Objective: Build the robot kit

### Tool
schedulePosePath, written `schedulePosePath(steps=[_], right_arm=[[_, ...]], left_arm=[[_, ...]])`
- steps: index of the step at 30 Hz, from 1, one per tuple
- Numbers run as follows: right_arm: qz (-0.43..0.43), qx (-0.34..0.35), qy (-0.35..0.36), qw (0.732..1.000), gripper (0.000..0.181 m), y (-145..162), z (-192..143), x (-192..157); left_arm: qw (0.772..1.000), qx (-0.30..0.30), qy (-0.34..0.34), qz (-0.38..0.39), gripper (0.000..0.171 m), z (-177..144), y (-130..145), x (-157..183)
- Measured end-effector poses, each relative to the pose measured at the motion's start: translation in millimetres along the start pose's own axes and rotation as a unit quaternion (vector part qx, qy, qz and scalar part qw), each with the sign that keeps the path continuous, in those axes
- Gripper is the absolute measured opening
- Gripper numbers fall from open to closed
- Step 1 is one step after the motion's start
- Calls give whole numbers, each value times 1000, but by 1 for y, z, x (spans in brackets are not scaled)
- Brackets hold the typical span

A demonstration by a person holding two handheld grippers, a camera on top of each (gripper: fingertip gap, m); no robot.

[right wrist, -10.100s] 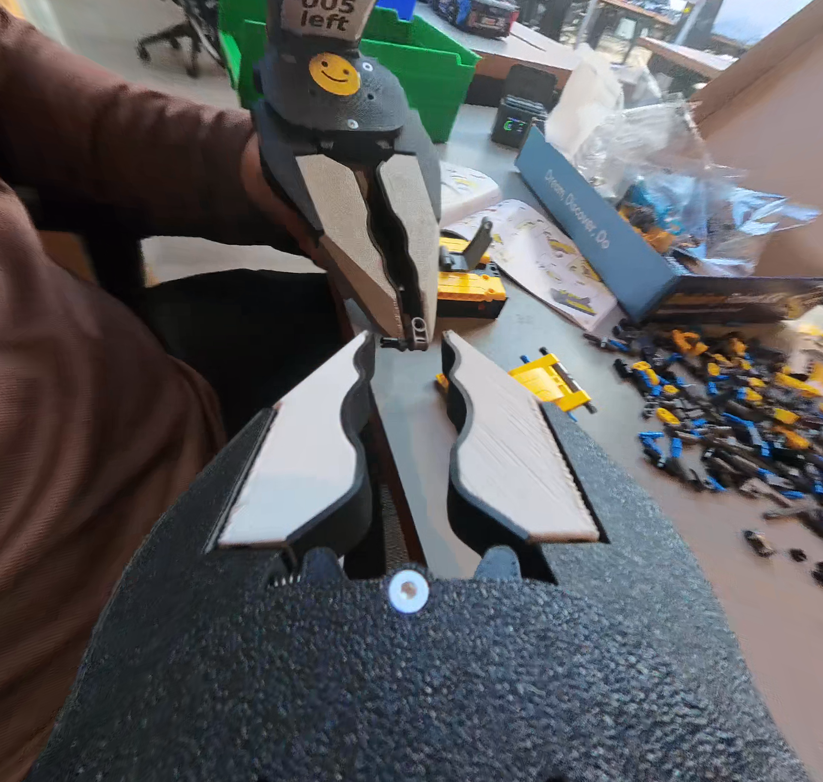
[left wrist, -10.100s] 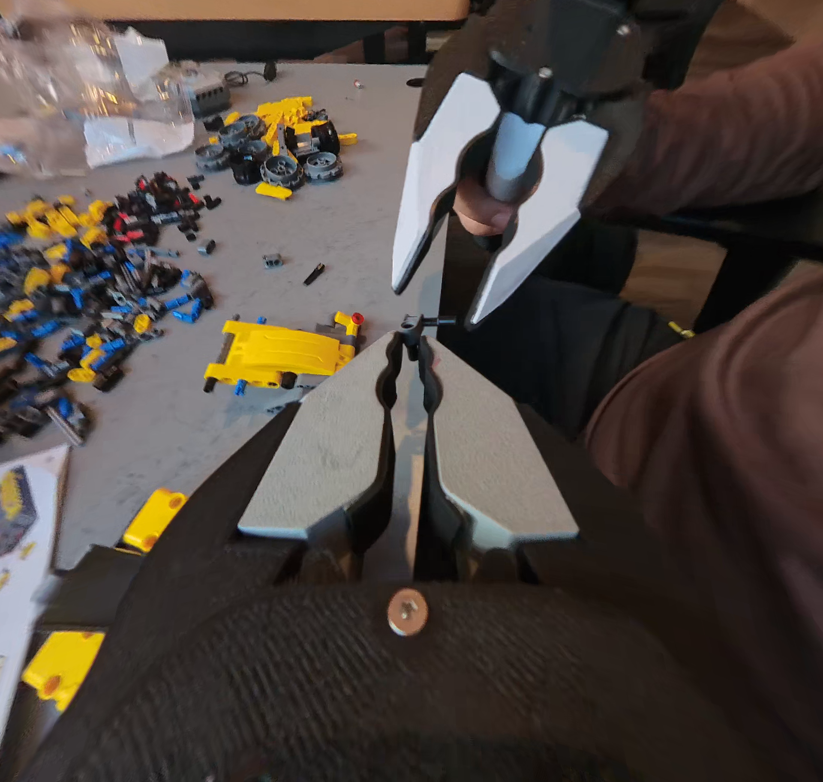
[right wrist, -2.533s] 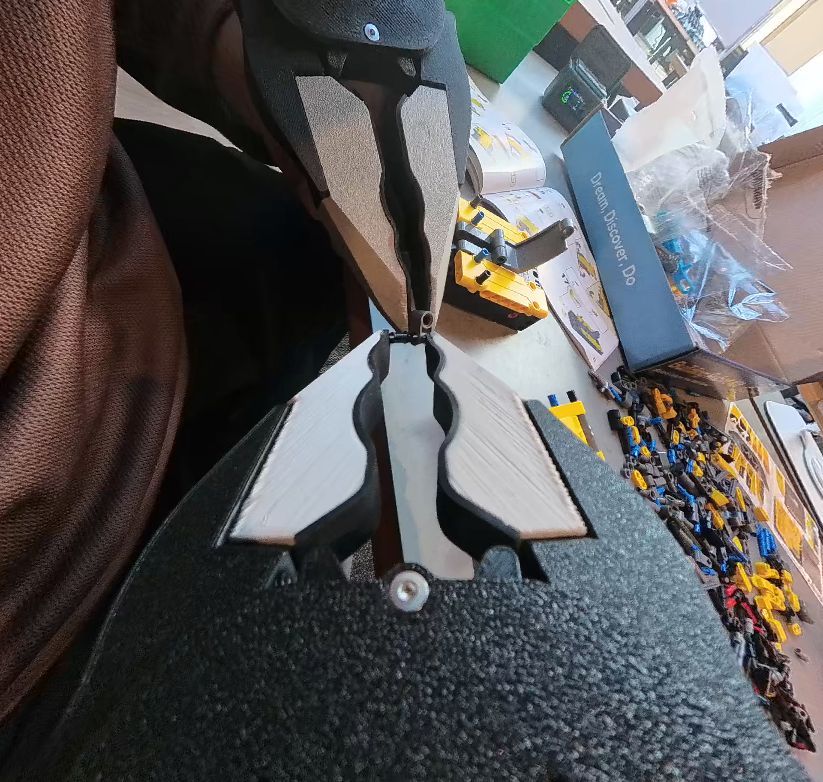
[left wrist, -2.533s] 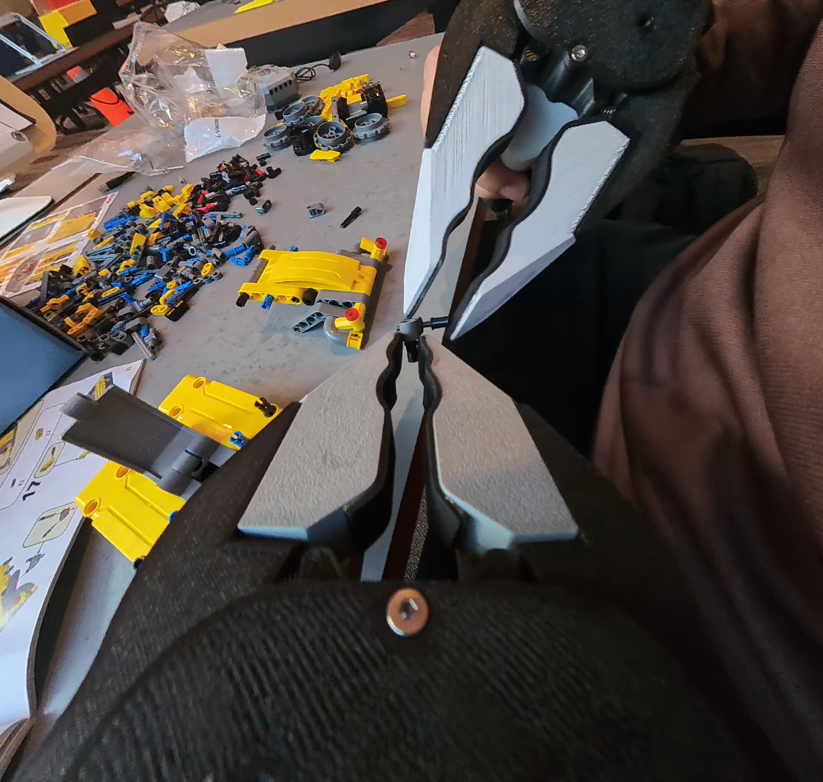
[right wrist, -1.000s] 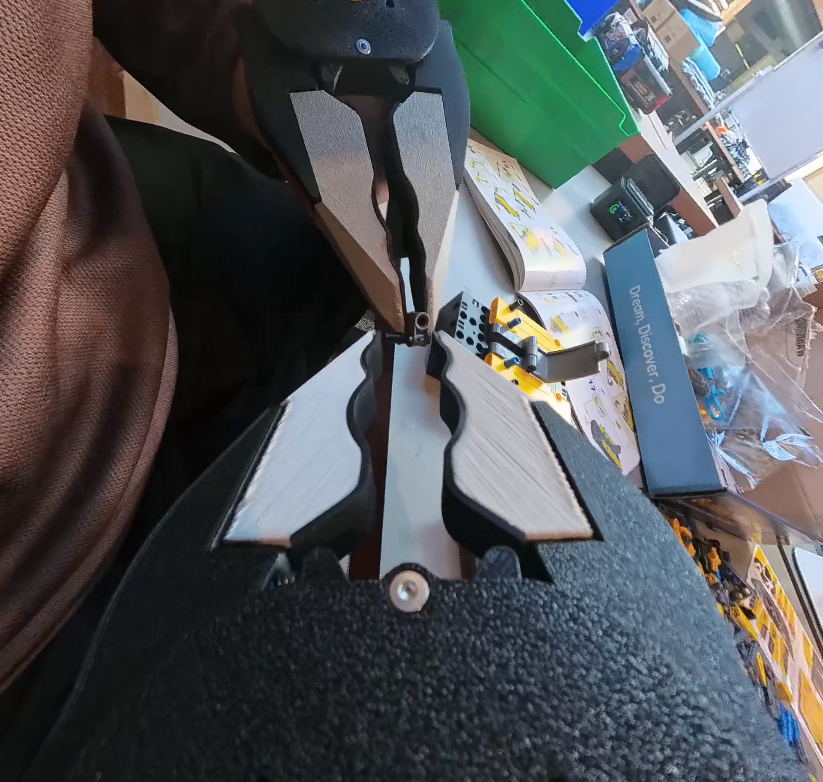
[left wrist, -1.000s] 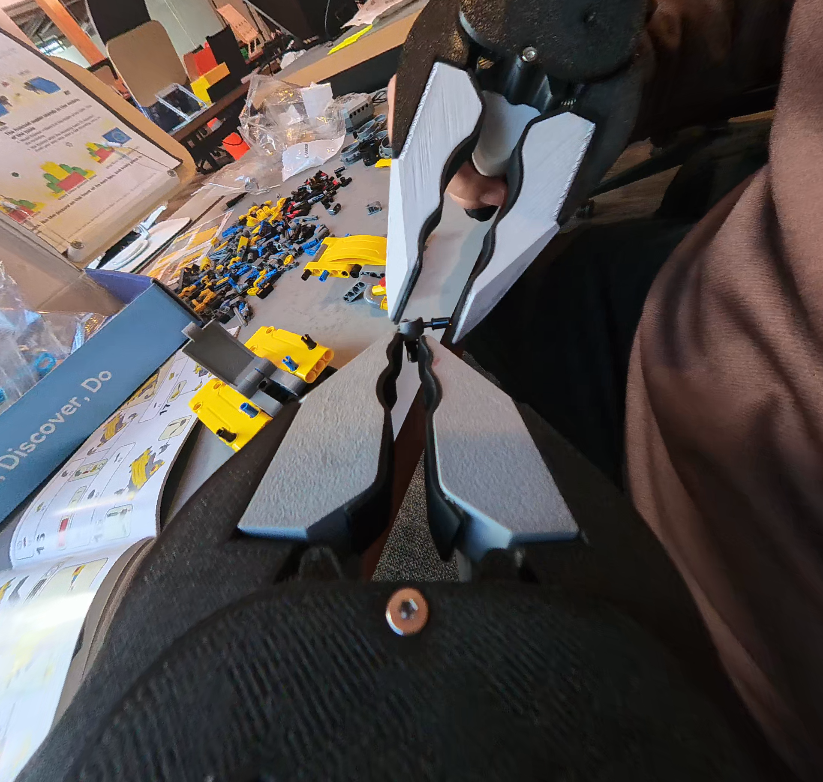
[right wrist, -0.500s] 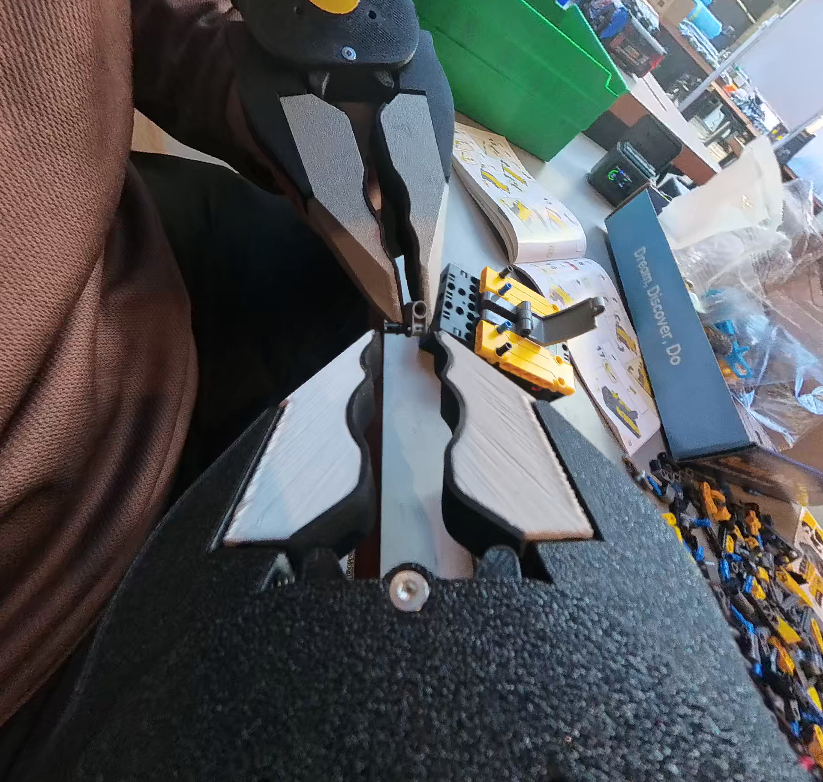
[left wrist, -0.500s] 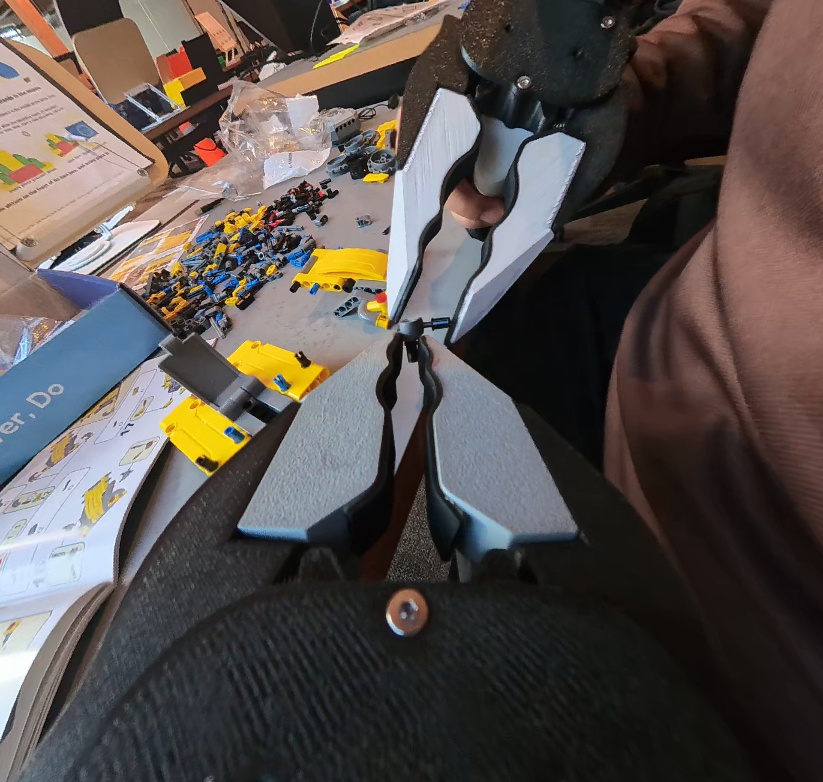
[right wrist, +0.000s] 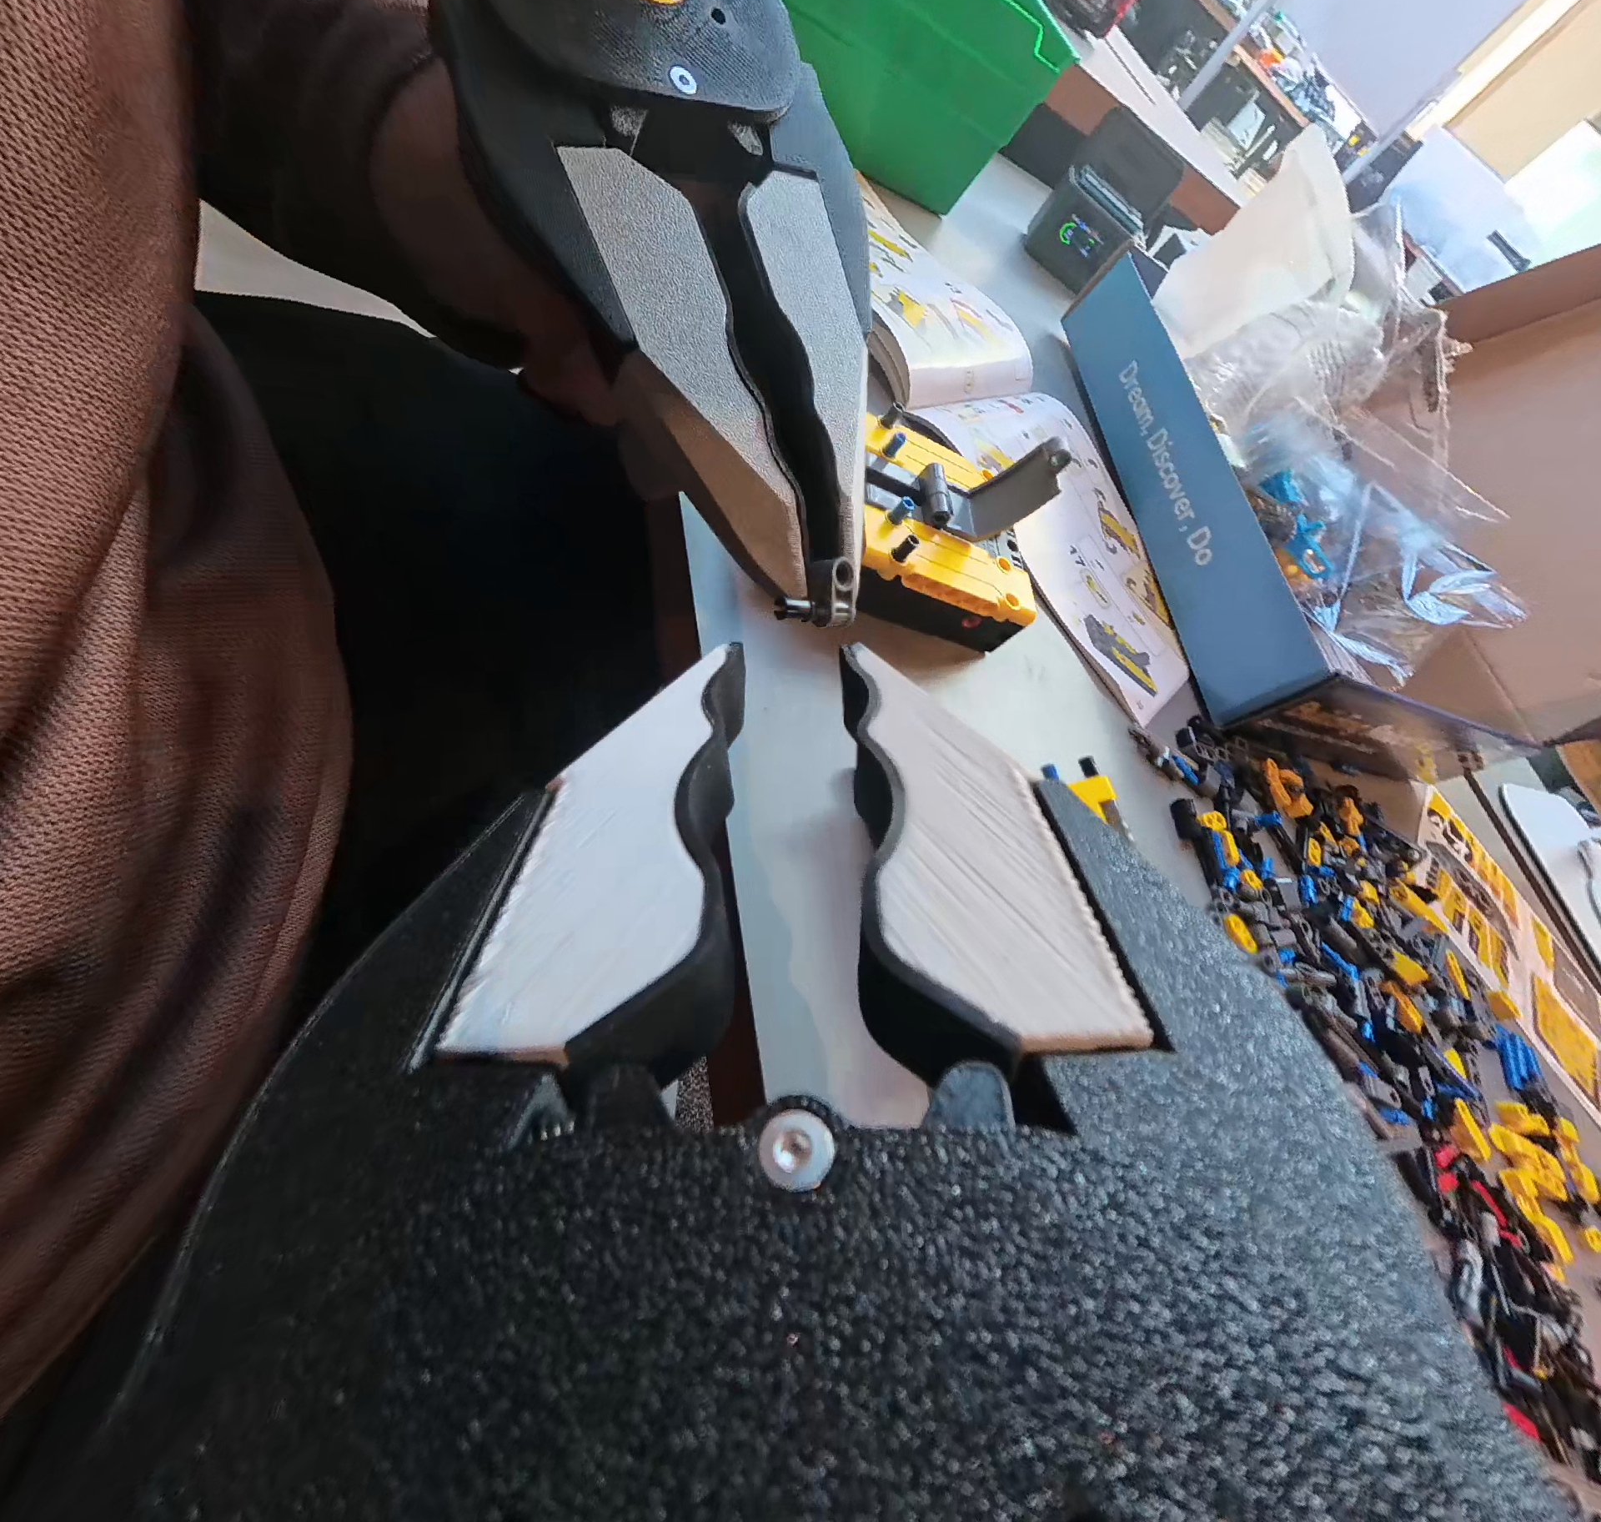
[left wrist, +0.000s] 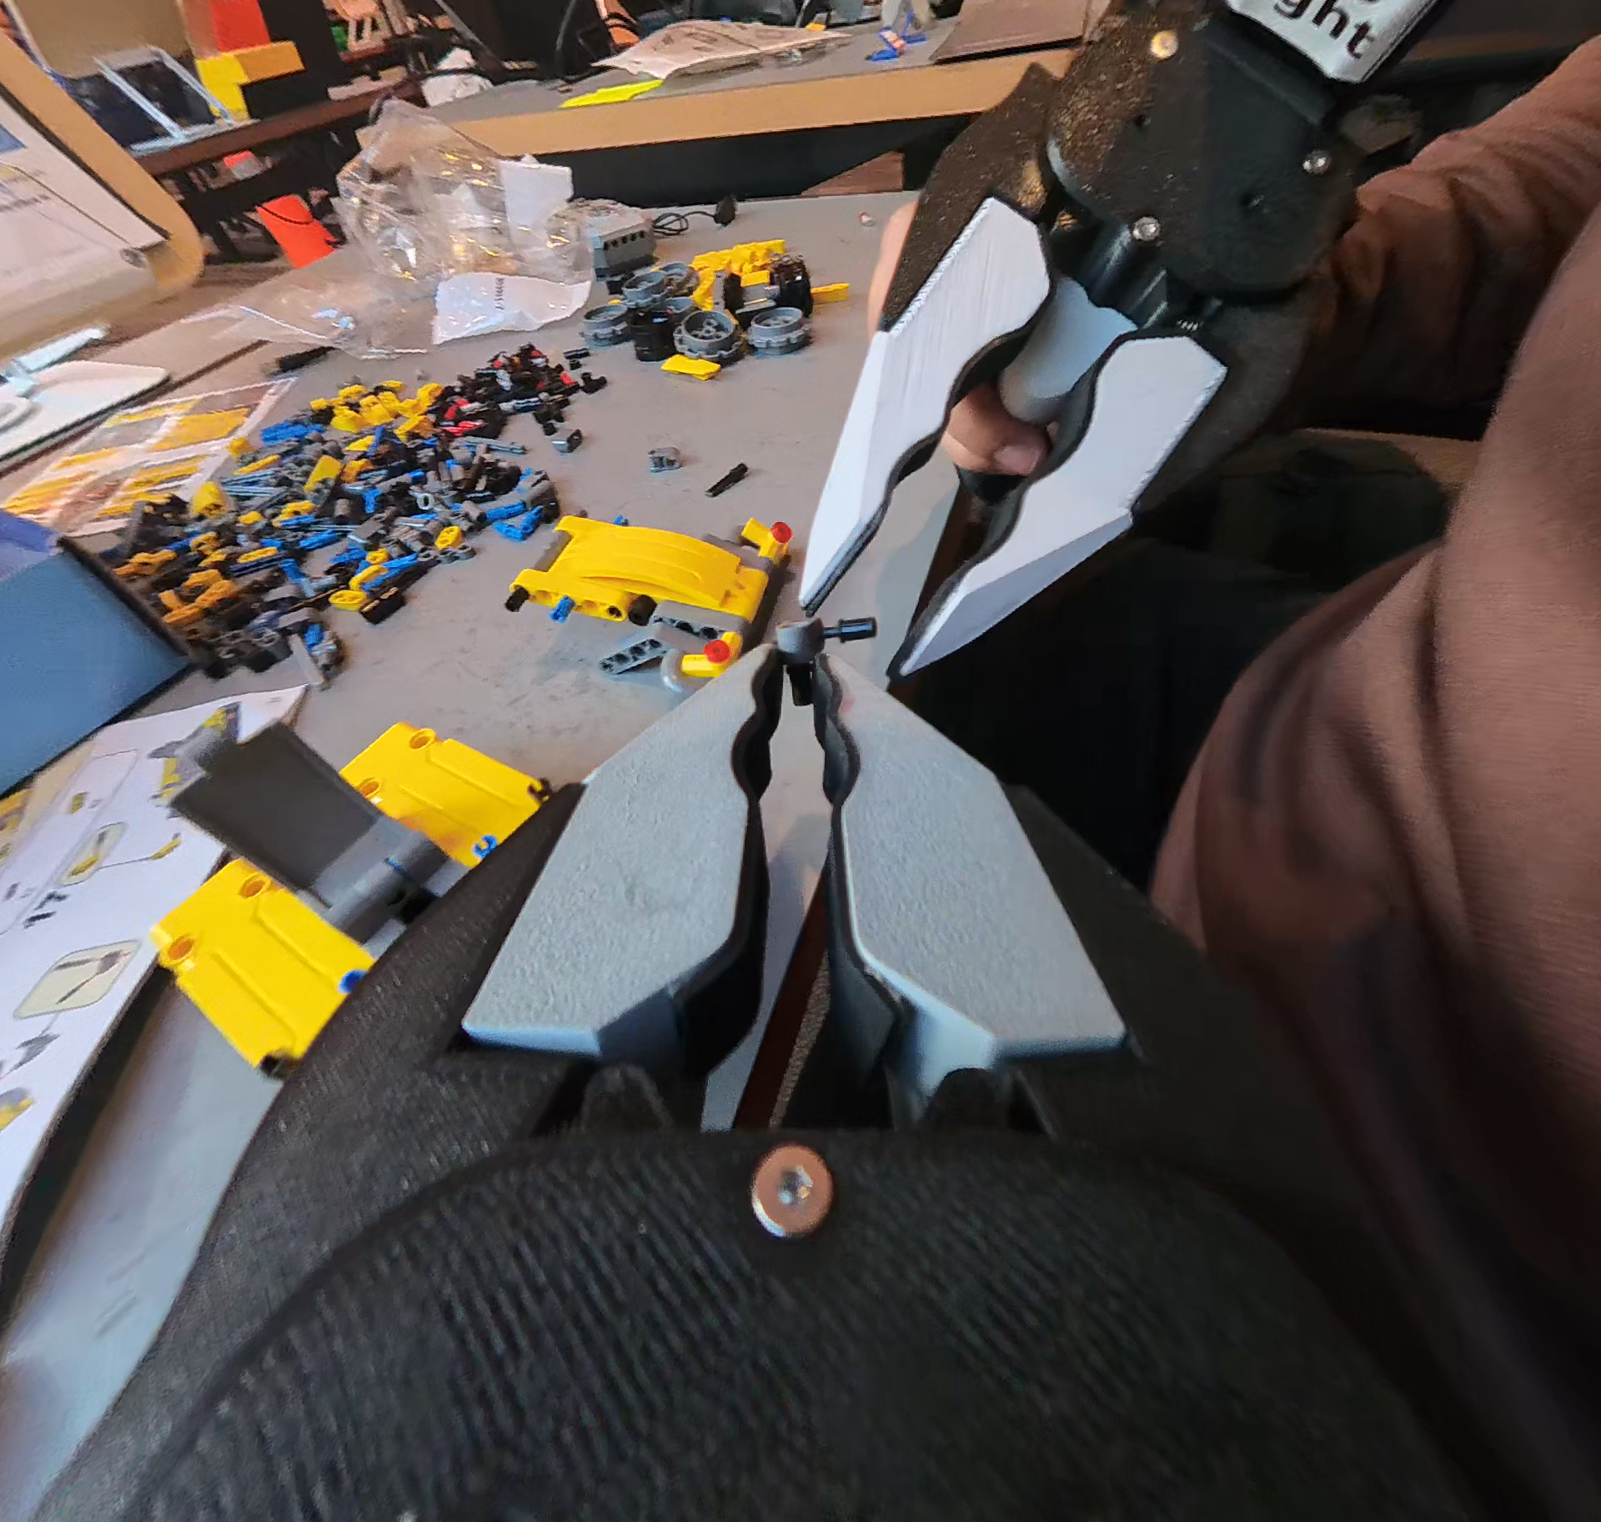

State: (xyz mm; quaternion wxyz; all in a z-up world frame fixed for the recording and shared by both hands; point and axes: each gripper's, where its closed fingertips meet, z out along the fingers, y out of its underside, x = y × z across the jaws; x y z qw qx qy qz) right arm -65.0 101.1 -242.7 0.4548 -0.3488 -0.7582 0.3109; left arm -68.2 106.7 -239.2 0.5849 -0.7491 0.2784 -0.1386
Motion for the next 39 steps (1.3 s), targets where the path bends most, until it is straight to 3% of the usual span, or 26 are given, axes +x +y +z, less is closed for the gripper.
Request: schedulePosePath(steps=[11, 21, 29, 39], right_arm=[[9, -9, 16, 1000, 15, 5, -3, 5], [-6, 23, -14, 1000, 22, -15, 10, 4], [-60, 20, -34, 997, 23, -26, 30, -5], [-56, 23, -46, 997, 20, -35, 48, -5]], left_arm=[[977, 27, 53, -203, 4, 2, -7, -6], [905, 105, 70, -406, 4, -24, -17, -20], [867, 115, 63, -481, 4, -35, -5, -18], [826, 147, 61, -541, 4, -51, -2, -18]])
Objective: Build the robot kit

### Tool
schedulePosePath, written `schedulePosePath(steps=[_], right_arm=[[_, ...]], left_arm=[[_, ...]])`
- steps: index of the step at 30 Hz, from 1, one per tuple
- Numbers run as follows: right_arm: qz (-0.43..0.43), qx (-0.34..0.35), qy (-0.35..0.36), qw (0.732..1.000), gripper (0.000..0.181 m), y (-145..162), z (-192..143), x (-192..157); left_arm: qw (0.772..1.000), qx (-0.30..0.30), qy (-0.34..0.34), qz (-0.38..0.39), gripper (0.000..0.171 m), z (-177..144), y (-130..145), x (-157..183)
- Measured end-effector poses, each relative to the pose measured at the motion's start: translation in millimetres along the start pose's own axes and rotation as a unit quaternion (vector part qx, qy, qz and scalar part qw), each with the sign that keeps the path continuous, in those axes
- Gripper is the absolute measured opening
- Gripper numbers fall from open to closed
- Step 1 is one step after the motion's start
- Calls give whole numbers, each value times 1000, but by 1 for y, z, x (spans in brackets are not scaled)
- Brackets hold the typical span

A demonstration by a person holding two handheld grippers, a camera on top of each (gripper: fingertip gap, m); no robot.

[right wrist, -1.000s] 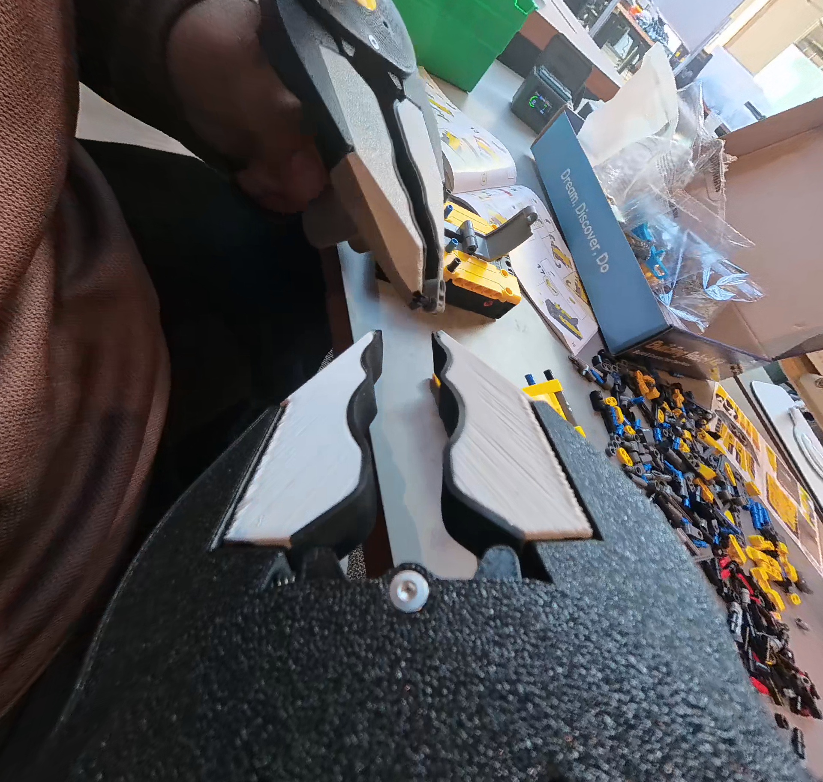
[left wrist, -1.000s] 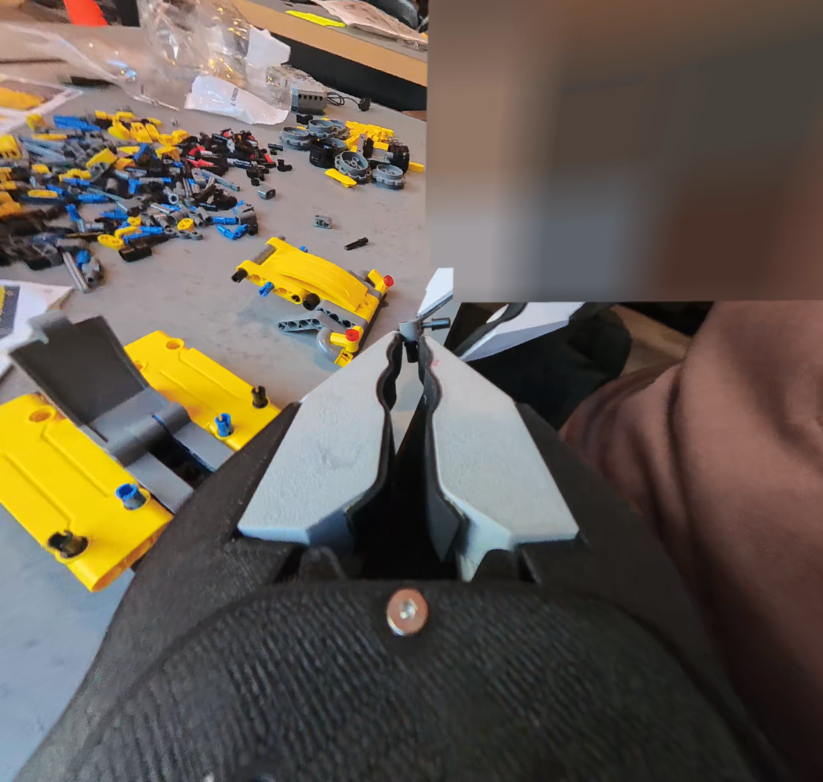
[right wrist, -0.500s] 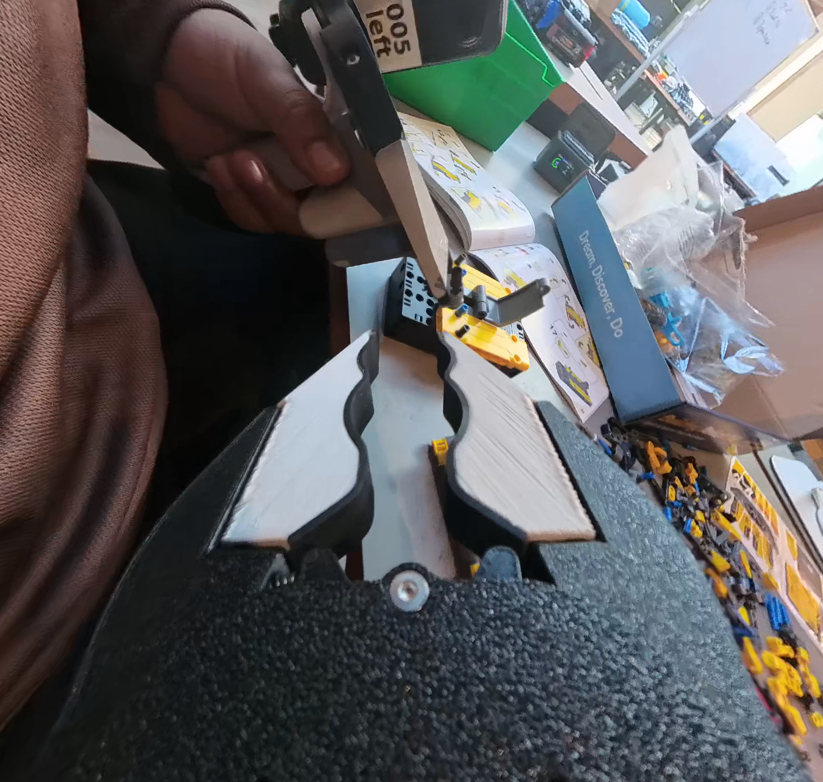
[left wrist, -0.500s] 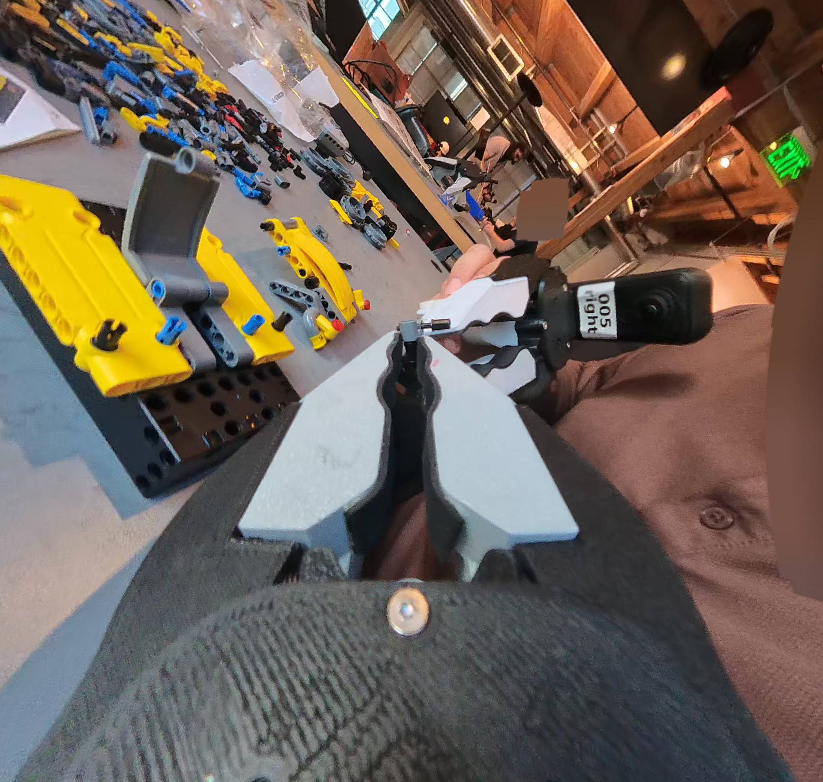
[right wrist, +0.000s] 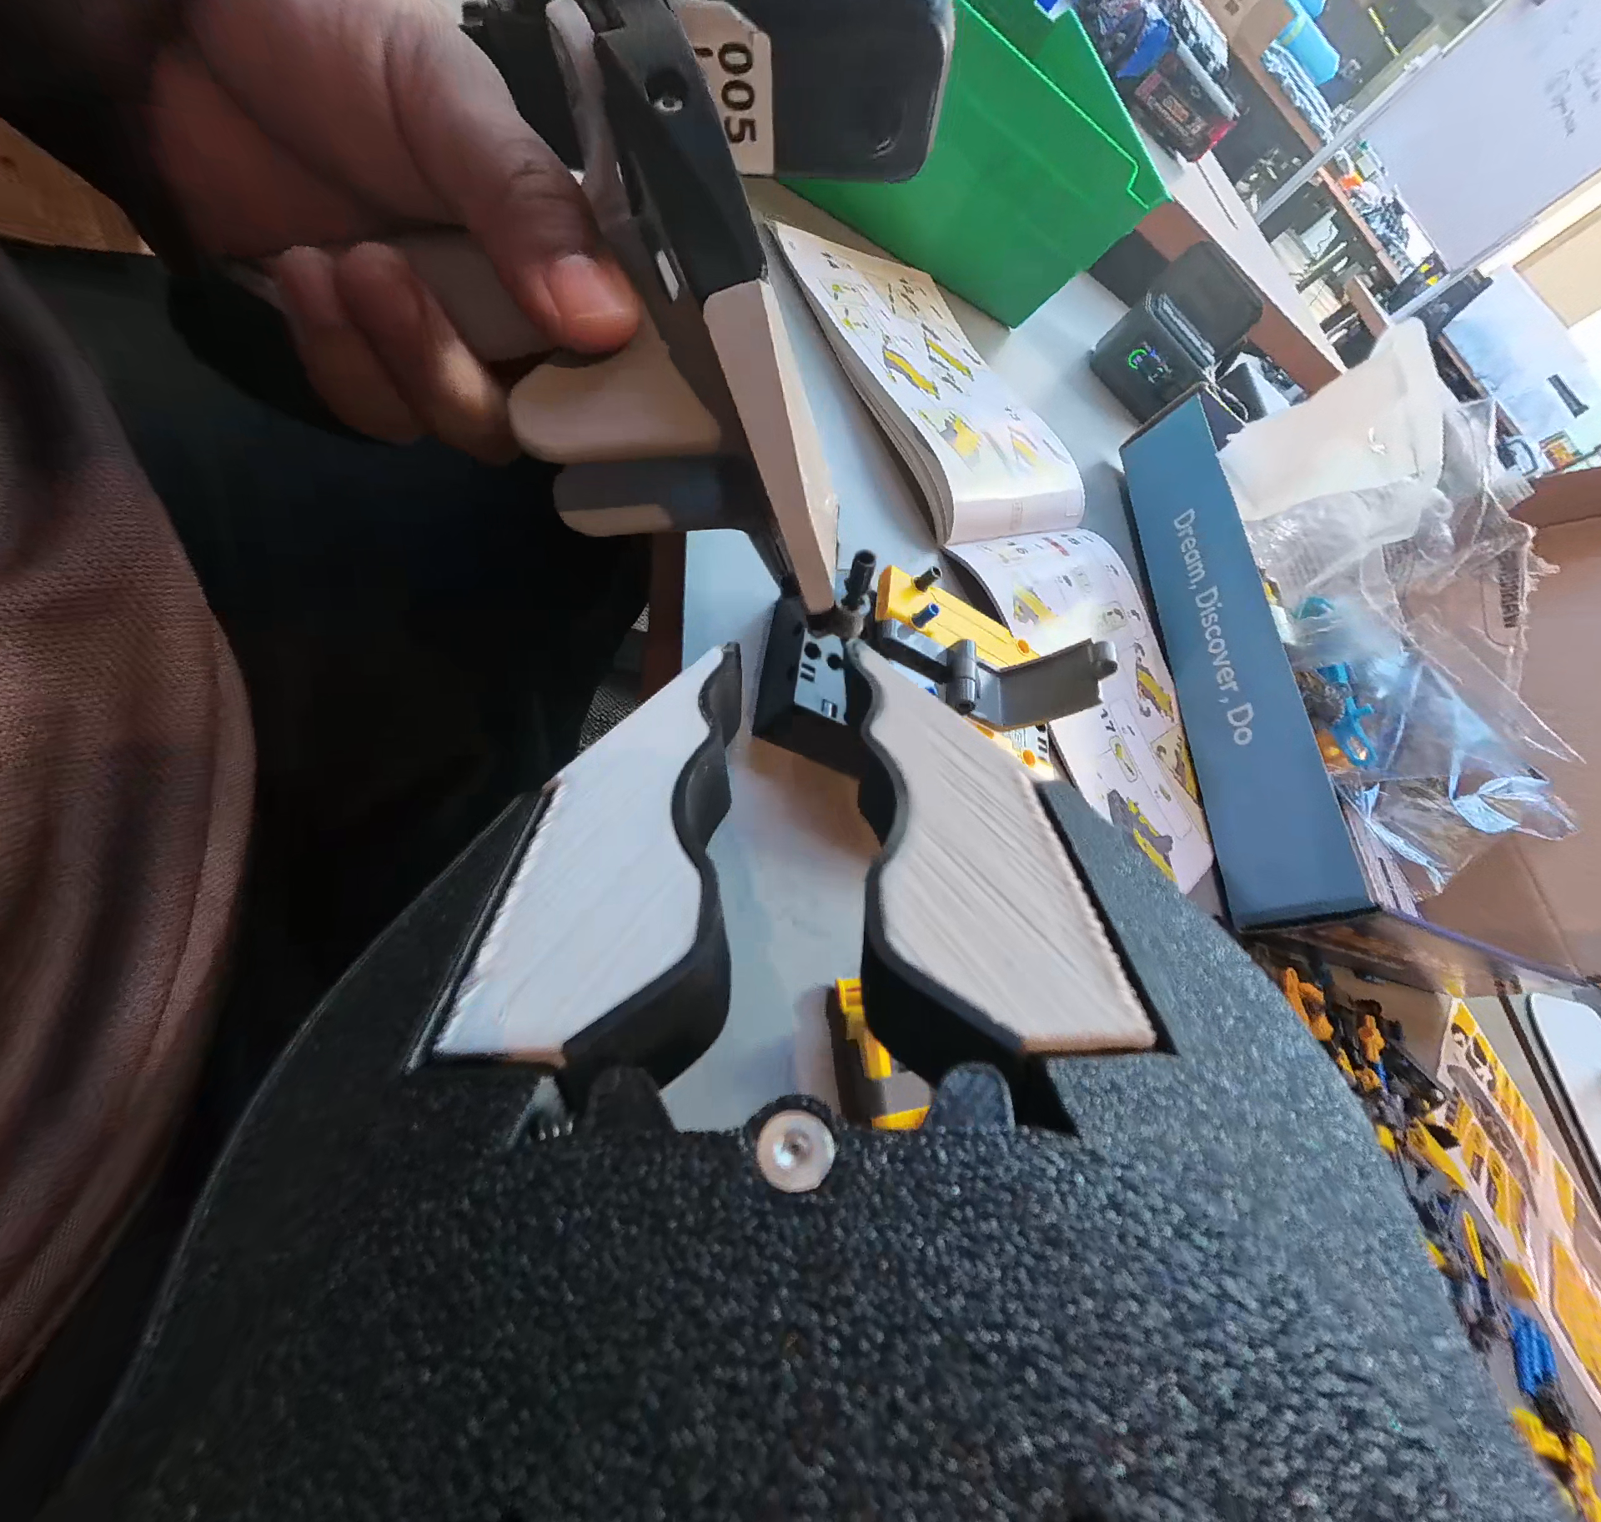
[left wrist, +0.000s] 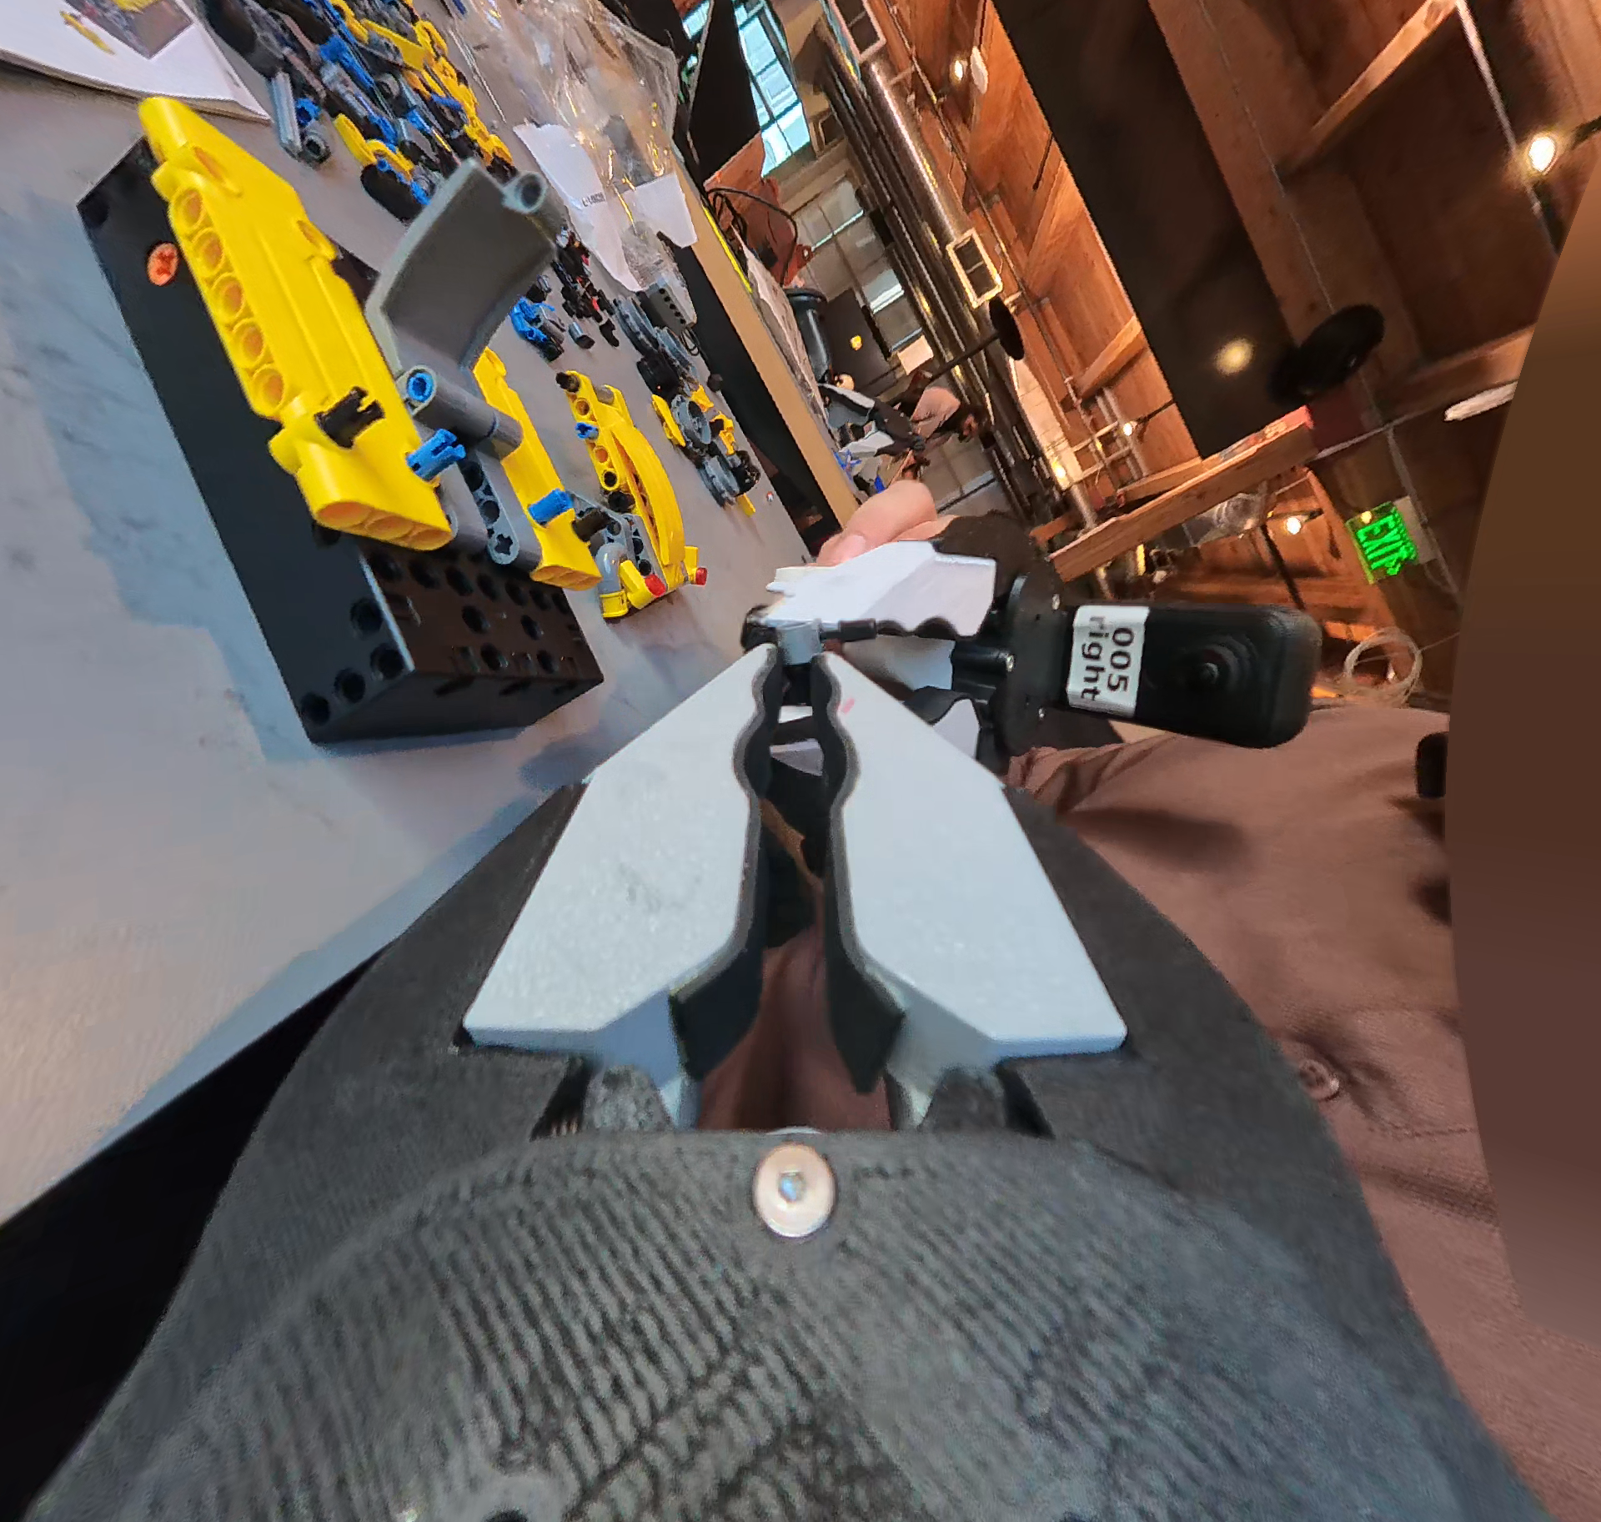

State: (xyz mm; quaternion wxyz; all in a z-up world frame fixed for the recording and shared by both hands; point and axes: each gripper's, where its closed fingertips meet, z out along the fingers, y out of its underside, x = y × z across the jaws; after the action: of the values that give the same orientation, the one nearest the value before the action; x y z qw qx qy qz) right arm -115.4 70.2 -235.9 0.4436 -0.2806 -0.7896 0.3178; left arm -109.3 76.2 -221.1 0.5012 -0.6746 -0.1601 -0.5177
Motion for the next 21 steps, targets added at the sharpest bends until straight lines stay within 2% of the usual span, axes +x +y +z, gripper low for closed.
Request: schedulePosePath(steps=[6, 10, 14, 21], right_arm=[[51, 0, -14, 999, 24, 1, 6, 5], [43, 12, -9, 999, 25, -7, 4, 8], [28, 18, -10, 999, 16, -12, 0, 9], [35, 32, -42, 998, 12, -13, -7, 6]], left_arm=[[997, 31, 16, -75, 4, -10, -6, -5], [994, 26, 25, -99, 4, -9, -3, -6], [995, 10, 21, -98, 4, -7, 3, -7], [997, -22, 0, -67, 4, -4, 13, -12]])
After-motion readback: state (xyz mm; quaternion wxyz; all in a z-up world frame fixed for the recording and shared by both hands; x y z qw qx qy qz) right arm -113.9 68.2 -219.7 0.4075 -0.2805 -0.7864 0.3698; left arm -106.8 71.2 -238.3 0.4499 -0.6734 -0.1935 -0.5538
